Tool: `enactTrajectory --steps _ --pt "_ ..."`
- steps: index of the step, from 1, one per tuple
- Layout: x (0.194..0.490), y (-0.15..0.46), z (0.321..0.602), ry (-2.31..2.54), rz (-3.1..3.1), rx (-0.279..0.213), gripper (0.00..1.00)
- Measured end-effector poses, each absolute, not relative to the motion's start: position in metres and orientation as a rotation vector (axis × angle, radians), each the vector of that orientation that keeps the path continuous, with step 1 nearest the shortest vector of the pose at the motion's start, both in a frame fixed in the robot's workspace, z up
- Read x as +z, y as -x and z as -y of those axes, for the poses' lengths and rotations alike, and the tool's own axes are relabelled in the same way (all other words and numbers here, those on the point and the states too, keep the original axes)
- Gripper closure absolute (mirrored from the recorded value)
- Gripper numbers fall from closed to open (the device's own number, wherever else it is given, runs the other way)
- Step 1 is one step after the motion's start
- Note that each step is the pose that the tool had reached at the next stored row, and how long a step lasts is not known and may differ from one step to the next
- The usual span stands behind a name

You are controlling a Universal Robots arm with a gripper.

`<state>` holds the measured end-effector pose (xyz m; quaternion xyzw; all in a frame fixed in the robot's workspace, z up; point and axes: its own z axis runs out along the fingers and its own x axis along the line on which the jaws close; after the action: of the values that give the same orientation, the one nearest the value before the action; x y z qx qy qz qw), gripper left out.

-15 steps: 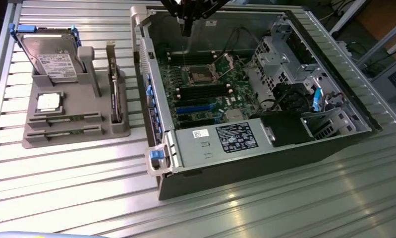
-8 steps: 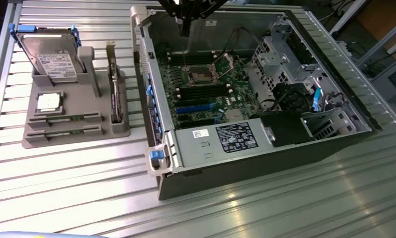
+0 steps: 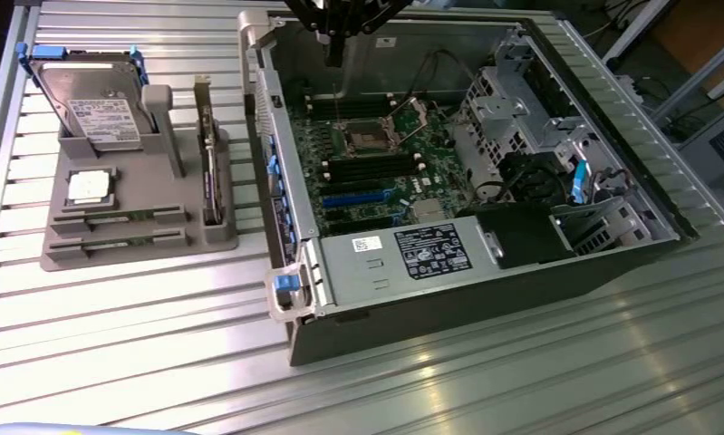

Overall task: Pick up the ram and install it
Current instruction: 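Reach for the ram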

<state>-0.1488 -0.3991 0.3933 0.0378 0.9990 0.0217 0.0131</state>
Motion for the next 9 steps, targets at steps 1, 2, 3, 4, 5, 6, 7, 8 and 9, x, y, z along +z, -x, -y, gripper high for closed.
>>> enactTrajectory --steps 1,2,3,4,5,6,7,8,9 --pt "0.3933 0.1494 0.3991 -0.118 -3.113 0.068 0.9" --pt "0.3933 0.1503 0.3991 -0.118 -3.113 0.068 0.9" --pt "0.3933 0.151 0.3991 -0.118 -3.113 0.068 0.9" --pt "0.3933 0.1515 0.3991 -0.118 -3.113 0.068 0.9" --pt "0.3933 0.1522 0.3991 -0.118 -3.112 0.068 0.9" --pt "0.3933 0.1529 0.3991 -0.118 -3.112 0.068 0.9" --pt "0.3933 0.1536 0.3991 -0.118 -3.112 0.068 0.9" --pt "0.3933 0.1543 0.3991 -0.118 -3.113 0.068 0.9" --pt "0.3933 0.1548 0.3991 -0.118 -3.113 0.068 0.9"
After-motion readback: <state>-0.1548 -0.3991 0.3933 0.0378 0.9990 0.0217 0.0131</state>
